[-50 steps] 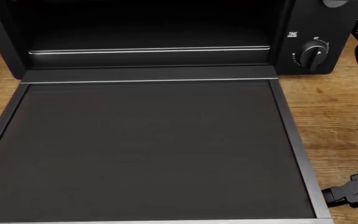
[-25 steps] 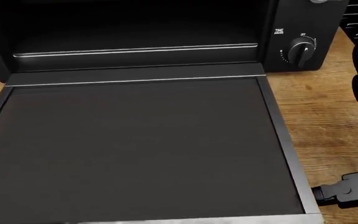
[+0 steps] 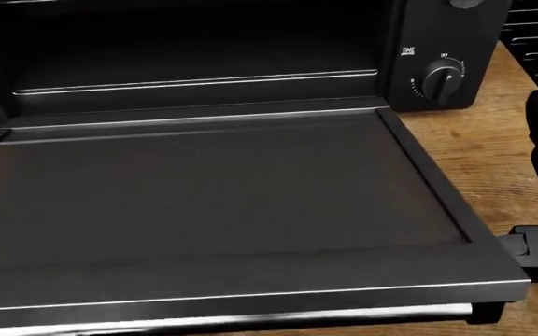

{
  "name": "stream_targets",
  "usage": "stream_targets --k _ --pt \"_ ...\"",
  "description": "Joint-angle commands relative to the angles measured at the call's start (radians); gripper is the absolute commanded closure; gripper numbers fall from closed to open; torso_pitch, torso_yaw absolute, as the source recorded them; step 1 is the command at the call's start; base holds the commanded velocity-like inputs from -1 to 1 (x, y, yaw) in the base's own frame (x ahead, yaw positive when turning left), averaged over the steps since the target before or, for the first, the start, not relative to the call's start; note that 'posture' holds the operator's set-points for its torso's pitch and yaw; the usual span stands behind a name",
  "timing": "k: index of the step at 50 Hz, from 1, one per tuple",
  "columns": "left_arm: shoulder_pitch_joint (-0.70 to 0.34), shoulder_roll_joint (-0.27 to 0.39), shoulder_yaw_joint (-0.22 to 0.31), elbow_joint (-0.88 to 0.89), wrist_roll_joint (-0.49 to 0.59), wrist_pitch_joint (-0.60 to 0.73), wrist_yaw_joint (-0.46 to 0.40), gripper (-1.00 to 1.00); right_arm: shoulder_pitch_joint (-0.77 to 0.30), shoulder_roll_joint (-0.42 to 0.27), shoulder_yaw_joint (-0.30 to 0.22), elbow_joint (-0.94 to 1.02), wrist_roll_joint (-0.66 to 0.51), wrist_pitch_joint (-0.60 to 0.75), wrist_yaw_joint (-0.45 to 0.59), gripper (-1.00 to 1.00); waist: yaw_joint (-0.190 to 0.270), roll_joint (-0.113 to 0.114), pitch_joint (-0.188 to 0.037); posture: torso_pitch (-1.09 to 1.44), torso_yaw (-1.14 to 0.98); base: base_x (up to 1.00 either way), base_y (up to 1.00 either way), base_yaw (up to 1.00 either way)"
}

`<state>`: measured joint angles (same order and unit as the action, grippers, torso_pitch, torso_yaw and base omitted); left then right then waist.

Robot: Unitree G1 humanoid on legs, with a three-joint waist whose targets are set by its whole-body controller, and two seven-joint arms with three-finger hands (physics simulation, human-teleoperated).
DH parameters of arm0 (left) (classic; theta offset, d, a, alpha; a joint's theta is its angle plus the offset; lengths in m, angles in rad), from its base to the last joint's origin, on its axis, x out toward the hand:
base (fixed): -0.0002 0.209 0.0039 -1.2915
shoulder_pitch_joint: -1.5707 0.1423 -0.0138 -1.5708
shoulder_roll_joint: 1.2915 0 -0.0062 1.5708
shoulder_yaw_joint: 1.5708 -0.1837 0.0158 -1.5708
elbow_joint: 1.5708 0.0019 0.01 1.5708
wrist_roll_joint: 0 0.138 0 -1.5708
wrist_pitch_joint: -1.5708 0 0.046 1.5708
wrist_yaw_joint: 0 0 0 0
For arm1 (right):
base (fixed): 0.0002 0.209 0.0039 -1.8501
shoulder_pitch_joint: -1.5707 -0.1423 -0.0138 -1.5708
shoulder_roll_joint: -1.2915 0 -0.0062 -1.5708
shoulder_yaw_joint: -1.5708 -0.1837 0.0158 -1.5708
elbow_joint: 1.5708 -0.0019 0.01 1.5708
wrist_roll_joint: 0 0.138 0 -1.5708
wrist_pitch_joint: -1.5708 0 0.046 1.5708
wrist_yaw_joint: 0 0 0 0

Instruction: Close the toaster oven door.

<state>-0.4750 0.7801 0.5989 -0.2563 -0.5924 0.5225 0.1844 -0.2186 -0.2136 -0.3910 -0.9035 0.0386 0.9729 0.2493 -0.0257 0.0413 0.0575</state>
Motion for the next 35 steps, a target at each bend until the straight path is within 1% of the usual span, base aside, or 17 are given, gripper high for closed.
stream_targets --k 1,4,8,12,15,22,25,31,35 --pt "-0.020 0.024 0.019 -0.022 0.003 -0.030 0.000 -1.00 -0.035 -0.001 0.025 -0.058 0.074 -0.027 -0.018 -1.00 0.007 -0.005 -0.024 0.00 0.00 0.00 0.00 0.00" --pt "-0.021 0.025 0.019 -0.020 0.002 -0.031 0.000 -1.00 -0.027 0.017 0.031 -0.068 0.108 0.001 -0.056 -1.00 0.007 -0.004 -0.024 0.00 0.00 0.00 0.00 0.00" --pt "-0.021 0.026 0.020 -0.019 0.002 -0.030 0.000 -1.00 -0.022 0.018 0.042 -0.077 0.133 0.008 -0.087 -1.00 0.008 -0.005 -0.024 0.00 0.00 0.00 0.00 0.00" --pt "-0.019 0.025 0.019 -0.020 0.003 -0.031 0.000 -1.00 -0.053 0.001 0.027 -0.084 0.159 0.030 -0.116 -1.00 0.010 -0.006 -0.024 0.00 0.00 0.00 0.00 0.00" --pt "-0.020 0.026 0.019 -0.019 0.003 -0.031 0.000 -1.00 -0.083 -0.011 0.005 -0.080 0.186 0.043 -0.147 -1.00 0.010 -0.006 -0.024 0.00 0.00 0.00 0.00 0.00" --pt "-0.018 0.023 0.020 -0.021 0.002 -0.031 0.000 -1.00 -0.149 -0.065 -0.030 -0.060 0.252 0.049 -0.229 -1.00 0.013 -0.008 -0.022 0.00 0.00 0.00 0.00 0.00" --pt "-0.018 0.023 0.020 -0.026 0.001 -0.029 0.001 -1.00 -0.171 -0.095 -0.035 -0.046 0.274 0.044 -0.253 -1.00 0.015 -0.009 -0.021 0.00 0.00 0.00 0.00 0.00" --pt "-0.013 0.021 0.024 -0.026 0.001 -0.030 0.000 -1.00 -0.197 -0.134 -0.024 -0.002 0.291 0.016 -0.279 -1.00 0.015 -0.012 -0.020 0.00 0.00 0.00 0.00 0.00" --pt "-0.012 0.020 0.024 -0.027 0.001 -0.031 0.001 -1.00 -0.230 -0.154 -0.005 0.033 0.290 -0.001 -0.293 -1.00 0.015 -0.012 -0.019 0.00 0.00 0.00 0.00 0.00"
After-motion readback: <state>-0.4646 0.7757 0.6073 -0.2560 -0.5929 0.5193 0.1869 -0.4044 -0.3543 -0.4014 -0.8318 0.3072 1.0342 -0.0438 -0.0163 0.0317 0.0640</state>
